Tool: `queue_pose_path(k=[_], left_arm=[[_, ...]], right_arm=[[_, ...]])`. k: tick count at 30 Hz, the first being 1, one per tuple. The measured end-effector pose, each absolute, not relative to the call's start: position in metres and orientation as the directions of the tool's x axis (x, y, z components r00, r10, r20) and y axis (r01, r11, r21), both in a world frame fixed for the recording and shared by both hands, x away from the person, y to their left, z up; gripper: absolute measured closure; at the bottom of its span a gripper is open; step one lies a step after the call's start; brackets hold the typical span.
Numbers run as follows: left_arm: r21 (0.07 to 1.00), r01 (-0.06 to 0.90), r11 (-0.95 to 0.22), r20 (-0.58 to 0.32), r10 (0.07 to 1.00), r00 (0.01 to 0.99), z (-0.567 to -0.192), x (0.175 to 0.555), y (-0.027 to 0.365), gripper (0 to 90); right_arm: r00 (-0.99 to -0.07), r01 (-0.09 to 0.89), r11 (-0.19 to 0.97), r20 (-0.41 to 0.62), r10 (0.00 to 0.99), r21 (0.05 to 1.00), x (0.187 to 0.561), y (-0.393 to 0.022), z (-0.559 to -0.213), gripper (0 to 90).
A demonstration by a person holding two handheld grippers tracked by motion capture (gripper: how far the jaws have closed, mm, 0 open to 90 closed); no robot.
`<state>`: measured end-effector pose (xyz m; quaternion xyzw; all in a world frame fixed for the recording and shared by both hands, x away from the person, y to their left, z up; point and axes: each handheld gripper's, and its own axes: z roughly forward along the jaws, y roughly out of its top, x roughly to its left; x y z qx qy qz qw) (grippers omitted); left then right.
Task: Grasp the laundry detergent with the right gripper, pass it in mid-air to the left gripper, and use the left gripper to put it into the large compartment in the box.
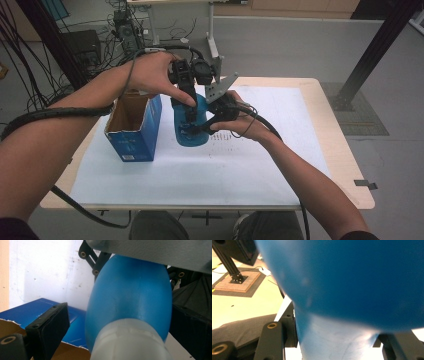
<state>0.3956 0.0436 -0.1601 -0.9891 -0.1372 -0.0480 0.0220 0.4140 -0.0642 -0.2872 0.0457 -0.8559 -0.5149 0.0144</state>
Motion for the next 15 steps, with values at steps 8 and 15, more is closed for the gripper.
queue_pose_path(k=[8,15], left_arm=[[-0.031,0.275,-0.961,0.104,0.27,0.957,-0.1611,0.3956,0.044,6.2],[-0.028,0.278,-0.96,0.105,0.274,0.956,-0.1616,0.3955,0.0443,6.2]], right_arm=[[-0.995,-0.053,0.464,-0.01,-0.095,0.884,0.4131,-0.0641,-0.2866,43.2],[-0.995,-0.062,0.464,-0.021,-0.092,0.884,0.4134,-0.0646,-0.2861,43.2]])
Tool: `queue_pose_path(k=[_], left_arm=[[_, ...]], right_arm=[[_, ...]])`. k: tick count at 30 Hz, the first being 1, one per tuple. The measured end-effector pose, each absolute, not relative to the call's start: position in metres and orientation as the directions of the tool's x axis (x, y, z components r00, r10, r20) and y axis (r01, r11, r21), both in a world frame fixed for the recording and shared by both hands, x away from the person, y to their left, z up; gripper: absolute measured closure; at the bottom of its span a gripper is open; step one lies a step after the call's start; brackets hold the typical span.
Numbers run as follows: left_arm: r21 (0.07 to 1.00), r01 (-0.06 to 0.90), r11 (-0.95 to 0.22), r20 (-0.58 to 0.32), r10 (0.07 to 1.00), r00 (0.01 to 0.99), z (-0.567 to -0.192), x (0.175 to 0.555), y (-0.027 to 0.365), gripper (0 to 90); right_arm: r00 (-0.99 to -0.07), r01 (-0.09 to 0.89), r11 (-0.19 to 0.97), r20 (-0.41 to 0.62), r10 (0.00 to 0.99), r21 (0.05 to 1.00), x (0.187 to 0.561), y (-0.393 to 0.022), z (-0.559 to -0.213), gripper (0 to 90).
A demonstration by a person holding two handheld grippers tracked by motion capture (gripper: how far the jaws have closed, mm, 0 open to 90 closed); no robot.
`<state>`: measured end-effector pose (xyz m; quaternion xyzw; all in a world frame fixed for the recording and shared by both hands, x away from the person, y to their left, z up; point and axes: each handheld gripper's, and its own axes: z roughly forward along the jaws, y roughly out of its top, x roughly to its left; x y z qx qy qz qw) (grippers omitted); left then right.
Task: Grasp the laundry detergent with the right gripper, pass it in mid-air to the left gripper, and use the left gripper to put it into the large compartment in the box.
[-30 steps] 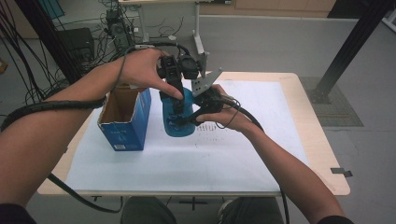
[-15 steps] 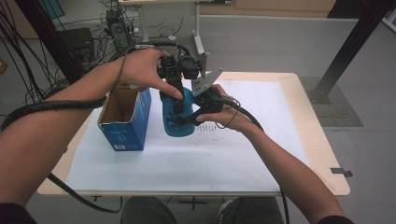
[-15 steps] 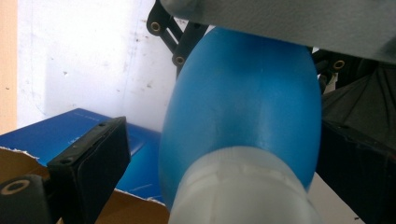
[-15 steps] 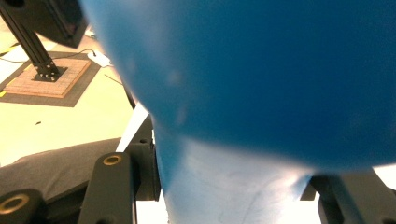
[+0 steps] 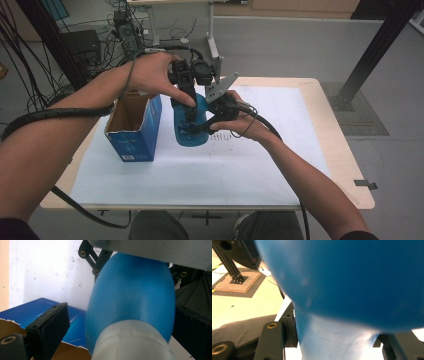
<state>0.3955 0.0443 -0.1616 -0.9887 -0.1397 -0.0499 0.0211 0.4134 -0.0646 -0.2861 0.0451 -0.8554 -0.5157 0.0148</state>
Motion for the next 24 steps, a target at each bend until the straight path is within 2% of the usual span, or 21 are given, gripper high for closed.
queue_pose_path(k=[7,14,24], left_arm=[[-0.033,0.276,-0.961,0.105,0.271,0.957,-0.1612,0.3953,0.0443,7.5],[-0.036,0.263,-0.964,0.114,0.257,0.96,-0.1622,0.3944,0.0456,19.4],[-0.038,0.26,-0.965,0.092,0.256,0.962,-0.1651,0.3947,0.0458,31.2]], right_arm=[[-0.995,-0.053,0.461,-0.011,-0.094,0.886,0.4127,-0.0647,-0.2858,43.2],[-0.995,-0.064,0.461,-0.022,-0.096,0.885,0.4139,-0.064,-0.2865,43.2],[-0.994,-0.059,0.459,-0.012,-0.107,0.887,0.413,-0.0626,-0.2876,43.1]])
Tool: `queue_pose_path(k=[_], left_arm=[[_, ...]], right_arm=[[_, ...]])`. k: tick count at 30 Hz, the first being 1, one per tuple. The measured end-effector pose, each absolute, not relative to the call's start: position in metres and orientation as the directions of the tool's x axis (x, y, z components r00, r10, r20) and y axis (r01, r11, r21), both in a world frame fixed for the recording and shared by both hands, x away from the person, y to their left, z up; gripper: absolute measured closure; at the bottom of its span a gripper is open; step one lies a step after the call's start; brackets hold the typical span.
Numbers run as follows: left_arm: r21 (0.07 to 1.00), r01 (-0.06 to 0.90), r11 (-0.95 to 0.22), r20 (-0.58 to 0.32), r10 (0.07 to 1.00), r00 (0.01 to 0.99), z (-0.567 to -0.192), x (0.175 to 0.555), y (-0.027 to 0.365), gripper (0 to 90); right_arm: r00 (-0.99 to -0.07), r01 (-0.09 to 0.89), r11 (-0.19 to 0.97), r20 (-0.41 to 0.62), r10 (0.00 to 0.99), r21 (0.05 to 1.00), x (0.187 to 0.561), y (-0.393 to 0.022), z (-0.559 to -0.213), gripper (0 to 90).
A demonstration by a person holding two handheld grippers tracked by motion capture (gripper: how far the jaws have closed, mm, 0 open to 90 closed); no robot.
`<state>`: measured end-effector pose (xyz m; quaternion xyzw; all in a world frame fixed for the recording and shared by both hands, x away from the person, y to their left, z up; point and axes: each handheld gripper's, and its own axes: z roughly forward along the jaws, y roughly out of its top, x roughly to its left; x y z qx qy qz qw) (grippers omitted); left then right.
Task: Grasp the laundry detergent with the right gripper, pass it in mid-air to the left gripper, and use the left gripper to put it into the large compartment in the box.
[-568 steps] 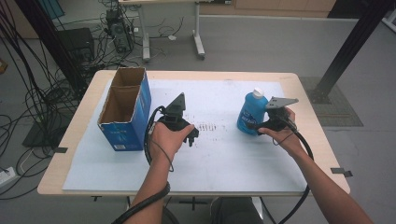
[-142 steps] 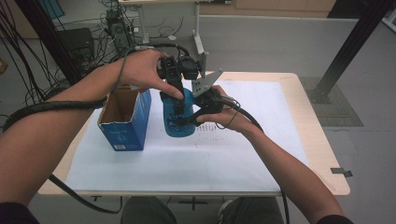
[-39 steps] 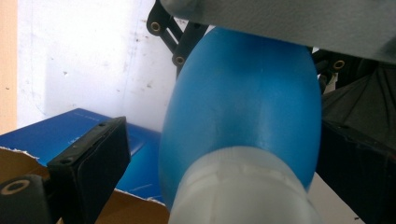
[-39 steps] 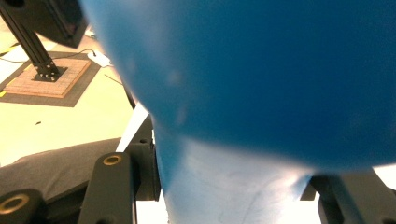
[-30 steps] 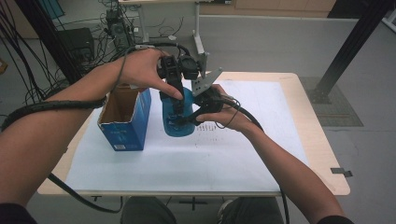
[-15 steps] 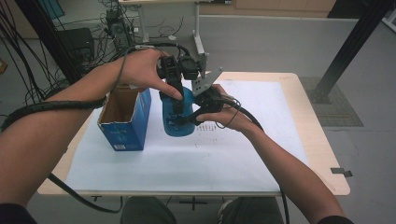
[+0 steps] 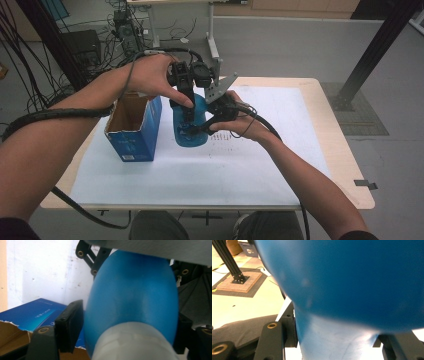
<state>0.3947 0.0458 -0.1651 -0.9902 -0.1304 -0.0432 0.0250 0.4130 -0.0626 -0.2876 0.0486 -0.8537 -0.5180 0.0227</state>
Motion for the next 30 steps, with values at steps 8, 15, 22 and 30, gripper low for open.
queue_pose_path(k=[8,15,22,30], left_arm=[[-0.036,0.254,-0.967,0.077,0.25,0.965,-0.1646,0.395,0.0453,36.1],[-0.037,0.25,-0.968,0.083,0.246,0.966,-0.1659,0.3941,0.0447,36.6],[-0.036,0.249,-0.968,0.094,0.245,0.965,-0.166,0.3933,0.0435,36.7],[-0.043,0.245,-0.969,0.1,0.24,0.966,-0.1651,0.3929,0.0415,36.7]], right_arm=[[-0.994,-0.058,0.455,-0.009,-0.108,0.889,0.4141,-0.0629,-0.2881,43.2],[-0.994,-0.061,0.454,-0.012,-0.111,0.889,0.4141,-0.0624,-0.2892,43.1],[-0.994,-0.058,0.452,-0.011,-0.106,0.89,0.4141,-0.0634,-0.2894,43.0],[-0.995,-0.059,0.453,-0.015,-0.099,0.89,0.4138,-0.064,-0.2888,42.9]])
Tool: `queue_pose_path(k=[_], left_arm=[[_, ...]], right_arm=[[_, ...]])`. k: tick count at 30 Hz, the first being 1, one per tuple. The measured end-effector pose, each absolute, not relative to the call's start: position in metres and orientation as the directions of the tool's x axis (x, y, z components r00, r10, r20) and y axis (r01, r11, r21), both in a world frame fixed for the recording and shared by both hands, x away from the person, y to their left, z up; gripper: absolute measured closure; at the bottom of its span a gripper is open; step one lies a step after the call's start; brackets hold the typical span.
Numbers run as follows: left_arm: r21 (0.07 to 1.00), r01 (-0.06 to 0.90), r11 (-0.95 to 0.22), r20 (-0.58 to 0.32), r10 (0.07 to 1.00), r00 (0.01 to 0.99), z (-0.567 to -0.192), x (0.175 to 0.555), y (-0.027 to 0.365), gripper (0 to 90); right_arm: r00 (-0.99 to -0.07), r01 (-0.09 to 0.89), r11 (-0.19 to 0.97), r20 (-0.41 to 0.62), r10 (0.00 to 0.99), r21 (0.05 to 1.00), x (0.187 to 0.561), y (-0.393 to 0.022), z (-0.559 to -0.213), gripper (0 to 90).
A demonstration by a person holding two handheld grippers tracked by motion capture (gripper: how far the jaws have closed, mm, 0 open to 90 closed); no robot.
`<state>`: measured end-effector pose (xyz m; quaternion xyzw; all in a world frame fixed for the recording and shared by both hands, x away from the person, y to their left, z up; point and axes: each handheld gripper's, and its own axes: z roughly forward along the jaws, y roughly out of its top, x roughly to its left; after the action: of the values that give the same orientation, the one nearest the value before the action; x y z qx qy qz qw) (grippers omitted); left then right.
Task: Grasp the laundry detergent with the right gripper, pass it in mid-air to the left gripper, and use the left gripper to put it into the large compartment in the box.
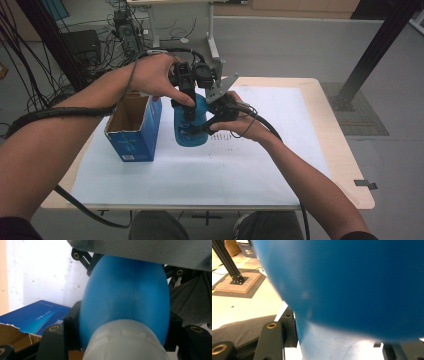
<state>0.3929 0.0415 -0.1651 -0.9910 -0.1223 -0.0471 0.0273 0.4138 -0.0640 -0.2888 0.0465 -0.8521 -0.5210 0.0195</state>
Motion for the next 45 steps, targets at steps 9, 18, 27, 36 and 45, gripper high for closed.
queue_pose_path(k=[9,18,27,36,45], left_arm=[[-0.042,0.245,-0.969,0.101,0.239,0.966,-0.166,0.3927,0.04,36.9],[-0.05,0.245,-0.968,0.1,0.239,0.966,-0.1658,0.3925,0.0392,37.1],[-0.053,0.245,-0.968,0.098,0.239,0.966,-0.1663,0.3931,0.0387,37.2],[-0.056,0.247,-0.967,0.093,0.241,0.966,-0.1651,0.3938,0.0378,37.3],[-0.057,0.246,-0.968,0.095,0.24,0.966,-0.165,0.394,0.0366,37.3]], right_arm=[[-0.995,-0.066,0.46,-0.024,-0.096,0.885,0.4143,-0.0642,-0.289,42.6],[-0.995,-0.056,0.458,-0.012,-0.098,0.887,0.4136,-0.0642,-0.289,42.3],[-0.995,-0.057,0.461,-0.013,-0.097,0.886,0.4136,-0.0647,-0.2895,42.0],[-0.995,-0.057,0.458,-0.016,-0.095,0.887,0.414,-0.066,-0.289,41.9],[-0.995,-0.057,0.456,-0.014,-0.096,0.888,0.4149,-0.0671,-0.2891,41.7]])
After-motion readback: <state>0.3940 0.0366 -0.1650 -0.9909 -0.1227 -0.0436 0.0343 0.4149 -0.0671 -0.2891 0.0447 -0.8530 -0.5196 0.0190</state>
